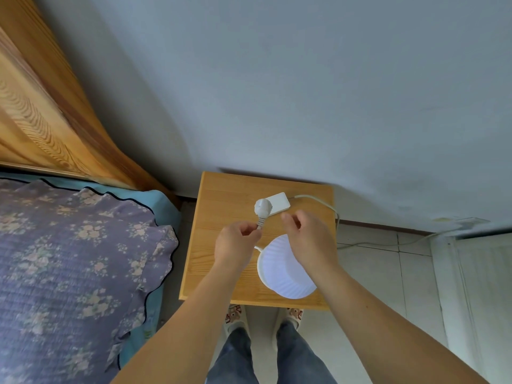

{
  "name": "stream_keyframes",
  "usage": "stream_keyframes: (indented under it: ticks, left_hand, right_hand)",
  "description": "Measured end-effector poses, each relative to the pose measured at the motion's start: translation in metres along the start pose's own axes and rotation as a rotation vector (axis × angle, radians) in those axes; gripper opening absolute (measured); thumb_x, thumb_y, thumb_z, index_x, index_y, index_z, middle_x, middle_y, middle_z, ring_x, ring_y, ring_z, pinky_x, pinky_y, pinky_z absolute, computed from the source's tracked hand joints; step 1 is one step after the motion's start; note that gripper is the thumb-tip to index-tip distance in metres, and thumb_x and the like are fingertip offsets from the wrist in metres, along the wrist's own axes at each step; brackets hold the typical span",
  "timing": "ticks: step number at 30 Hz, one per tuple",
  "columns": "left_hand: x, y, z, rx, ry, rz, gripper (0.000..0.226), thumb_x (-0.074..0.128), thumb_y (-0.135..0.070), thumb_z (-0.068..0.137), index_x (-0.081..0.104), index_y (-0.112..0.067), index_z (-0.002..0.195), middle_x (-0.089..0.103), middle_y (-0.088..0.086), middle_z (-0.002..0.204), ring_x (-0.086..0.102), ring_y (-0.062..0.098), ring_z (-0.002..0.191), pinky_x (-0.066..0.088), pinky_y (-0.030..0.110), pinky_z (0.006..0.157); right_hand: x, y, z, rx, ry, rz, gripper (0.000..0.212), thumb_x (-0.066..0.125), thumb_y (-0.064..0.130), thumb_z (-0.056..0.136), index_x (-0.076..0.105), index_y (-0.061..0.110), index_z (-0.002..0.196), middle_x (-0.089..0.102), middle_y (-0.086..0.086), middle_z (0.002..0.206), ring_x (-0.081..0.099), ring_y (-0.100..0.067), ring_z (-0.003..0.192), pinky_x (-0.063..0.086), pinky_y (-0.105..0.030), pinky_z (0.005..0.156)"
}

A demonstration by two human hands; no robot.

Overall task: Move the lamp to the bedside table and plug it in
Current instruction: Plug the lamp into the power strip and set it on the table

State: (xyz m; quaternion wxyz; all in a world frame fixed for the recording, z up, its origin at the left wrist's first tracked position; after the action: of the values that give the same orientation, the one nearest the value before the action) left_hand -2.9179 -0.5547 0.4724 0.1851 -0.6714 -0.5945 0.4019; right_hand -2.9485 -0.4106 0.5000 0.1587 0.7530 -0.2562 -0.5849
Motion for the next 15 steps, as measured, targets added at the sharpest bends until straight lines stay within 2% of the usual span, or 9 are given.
stream_keyframes:
  ticks: [3, 7, 9, 11, 13, 15]
  left_hand:
    - [0.0, -0.003, 0.002, 0.027, -0.018, -0.005, 0.013, 0.063, -0.028, 0.082, 0.063, -0.034, 0.071, 0.066, -0.008, 0.07, 0.056, 0.012, 0.062, 0.051, 0.034, 0.063]
    - [-0.001, -0.011, 0.007, 0.066, -0.043, 0.002, 0.02, 0.065, -0.027, 0.08, 0.06, -0.039, 0.065, 0.067, -0.008, 0.071, 0.062, 0.015, 0.07, 0.054, 0.04, 0.073]
    - [-0.001, -0.017, 0.011, 0.092, -0.057, 0.026, 0.024, 0.065, -0.027, 0.08, 0.059, -0.04, 0.06, 0.07, -0.002, 0.074, 0.065, 0.021, 0.075, 0.054, 0.044, 0.076]
    - [-0.002, -0.022, 0.016, 0.118, -0.072, 0.059, 0.018, 0.065, -0.027, 0.08, 0.064, -0.037, 0.066, 0.071, -0.001, 0.077, 0.065, 0.022, 0.077, 0.054, 0.047, 0.079]
    - [-0.003, -0.028, 0.023, 0.145, -0.089, 0.082, 0.008, 0.063, -0.027, 0.081, 0.07, -0.031, 0.077, 0.07, -0.003, 0.077, 0.063, 0.02, 0.078, 0.05, 0.049, 0.083]
    - [-0.002, -0.033, 0.03, 0.178, -0.111, 0.115, 0.008, 0.062, -0.027, 0.082, 0.07, -0.027, 0.082, 0.068, -0.004, 0.08, 0.061, 0.019, 0.081, 0.046, 0.049, 0.087]
  right_hand:
    - [-0.002, 0.015, 0.01, -0.031, 0.092, -0.013, 0.037, 0.04, 0.051, 0.09, 0.053, 0.019, 0.076, 0.05, 0.01, 0.061, 0.049, -0.013, 0.059, 0.029, -0.027, 0.049]
    - [-0.002, 0.027, 0.022, -0.068, 0.156, -0.064, 0.037, 0.044, 0.053, 0.087, 0.059, 0.019, 0.089, 0.059, 0.006, 0.075, 0.056, -0.016, 0.072, 0.037, -0.03, 0.058]
    - [-0.003, 0.031, 0.03, -0.086, 0.157, -0.124, 0.034, 0.044, 0.049, 0.088, 0.06, 0.02, 0.09, 0.057, 0.008, 0.073, 0.055, -0.016, 0.073, 0.035, -0.029, 0.057]
    - [-0.004, 0.034, 0.039, -0.097, 0.165, -0.129, 0.033, 0.044, 0.048, 0.089, 0.061, 0.019, 0.089, 0.055, 0.011, 0.069, 0.055, -0.016, 0.071, 0.036, -0.029, 0.055]
    - [-0.005, 0.037, 0.046, -0.108, 0.175, -0.098, 0.035, 0.046, 0.049, 0.088, 0.062, 0.019, 0.088, 0.059, 0.009, 0.073, 0.057, -0.016, 0.073, 0.044, -0.033, 0.06]
    - [-0.006, 0.038, 0.055, -0.124, 0.173, -0.095, 0.032, 0.049, 0.05, 0.086, 0.06, 0.022, 0.075, 0.059, 0.009, 0.069, 0.056, -0.015, 0.068, 0.043, -0.032, 0.058]
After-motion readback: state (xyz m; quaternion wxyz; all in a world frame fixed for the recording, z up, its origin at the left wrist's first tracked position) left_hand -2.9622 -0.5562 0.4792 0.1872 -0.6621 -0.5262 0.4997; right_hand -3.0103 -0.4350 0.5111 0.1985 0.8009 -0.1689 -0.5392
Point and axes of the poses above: each hand's wrist, its own z-axis towards the middle knuckle, its own x-axis out of the palm, y = z × x, the point moved 4 cm from there along z, towards the middle knuckle
